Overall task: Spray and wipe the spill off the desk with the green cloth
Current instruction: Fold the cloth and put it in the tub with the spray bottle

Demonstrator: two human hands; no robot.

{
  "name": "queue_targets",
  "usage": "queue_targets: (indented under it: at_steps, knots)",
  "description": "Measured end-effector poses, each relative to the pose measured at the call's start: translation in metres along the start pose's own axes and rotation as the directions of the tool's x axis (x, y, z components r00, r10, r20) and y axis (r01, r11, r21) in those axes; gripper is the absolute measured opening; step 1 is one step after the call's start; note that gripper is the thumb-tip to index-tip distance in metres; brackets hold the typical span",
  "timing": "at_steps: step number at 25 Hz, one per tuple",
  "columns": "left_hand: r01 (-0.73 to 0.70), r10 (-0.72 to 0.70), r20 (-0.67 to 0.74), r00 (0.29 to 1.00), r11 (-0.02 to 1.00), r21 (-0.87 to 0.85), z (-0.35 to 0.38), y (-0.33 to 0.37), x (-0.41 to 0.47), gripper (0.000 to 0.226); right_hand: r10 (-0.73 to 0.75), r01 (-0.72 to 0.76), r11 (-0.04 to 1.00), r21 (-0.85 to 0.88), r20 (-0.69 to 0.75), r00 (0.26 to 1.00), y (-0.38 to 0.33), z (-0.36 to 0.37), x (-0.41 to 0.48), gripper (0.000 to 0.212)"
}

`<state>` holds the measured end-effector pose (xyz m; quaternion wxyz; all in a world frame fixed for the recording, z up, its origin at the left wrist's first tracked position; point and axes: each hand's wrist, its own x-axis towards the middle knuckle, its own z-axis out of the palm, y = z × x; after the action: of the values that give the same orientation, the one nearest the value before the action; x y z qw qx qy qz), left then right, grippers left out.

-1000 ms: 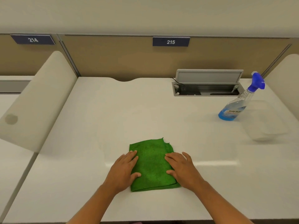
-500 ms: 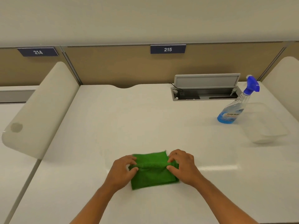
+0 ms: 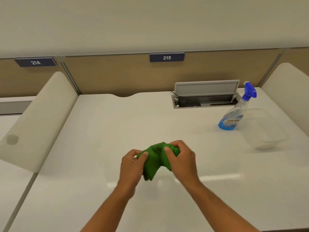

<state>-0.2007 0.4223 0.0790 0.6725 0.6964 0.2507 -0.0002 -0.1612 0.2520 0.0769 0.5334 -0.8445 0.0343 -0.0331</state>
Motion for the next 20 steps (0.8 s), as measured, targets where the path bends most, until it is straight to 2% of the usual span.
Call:
queue_targets:
  at_steps: [3,4,5,7,8,10,12,14,16,18,20]
  knots:
    - [0.032,-0.017,0.107,0.994,0.989,-0.144,0.019,0.011,-0.023,0.026,-0.243,0.264,0.957,-0.12,0.17,0.955,-0.016,0.022,-0.041,0.025]
    - [0.053,-0.028,0.136,0.99,0.982,-0.183,0.022,0.012,-0.027,0.032,-0.274,0.307,0.941,-0.14,0.21,0.938,-0.017,0.027,-0.049,0.035]
    - [0.066,-0.034,0.154,0.987,0.976,-0.207,0.021,0.011,-0.027,0.035,-0.25,0.284,0.951,-0.12,0.239,0.938,-0.014,0.028,-0.053,0.046]
    - [0.085,-0.042,0.178,0.983,0.967,-0.241,0.015,0.007,-0.022,0.031,-0.148,0.143,0.989,0.037,0.29,0.946,-0.007,0.023,-0.052,0.066]
    - [0.094,-0.048,0.183,0.982,0.963,-0.252,0.011,0.005,-0.019,0.027,-0.119,0.088,0.99,0.108,0.321,0.94,-0.005,0.018,-0.05,0.069]
    - [0.103,-0.052,0.192,0.98,0.959,-0.263,0.007,0.001,-0.012,0.02,-0.098,0.054,0.988,0.147,0.308,0.946,-0.001,0.007,-0.046,0.06]
    - [0.11,-0.049,0.225,0.973,0.957,-0.27,0.006,-0.002,-0.009,0.018,-0.08,0.063,0.99,0.123,0.137,0.987,0.002,-0.004,-0.04,0.039]
    - [0.113,-0.039,0.281,0.959,0.961,-0.252,0.007,-0.004,-0.006,0.017,-0.029,0.031,0.999,0.03,-0.069,0.997,0.01,-0.018,-0.031,0.022]
    - [0.104,-0.017,0.353,0.936,0.968,-0.228,0.012,-0.004,-0.004,0.017,0.038,-0.038,0.999,0.002,-0.152,0.988,0.015,-0.037,-0.02,0.016]
    - [0.111,-0.01,0.405,0.914,0.968,-0.226,0.02,-0.002,-0.003,0.018,0.2,-0.199,0.975,0.098,-0.01,0.98,0.021,-0.056,-0.01,0.02]
    - [0.153,-0.026,0.446,0.895,0.956,-0.252,0.033,-0.001,-0.003,0.021,0.31,-0.369,0.895,0.251,0.243,0.919,0.035,-0.069,-0.006,0.03]
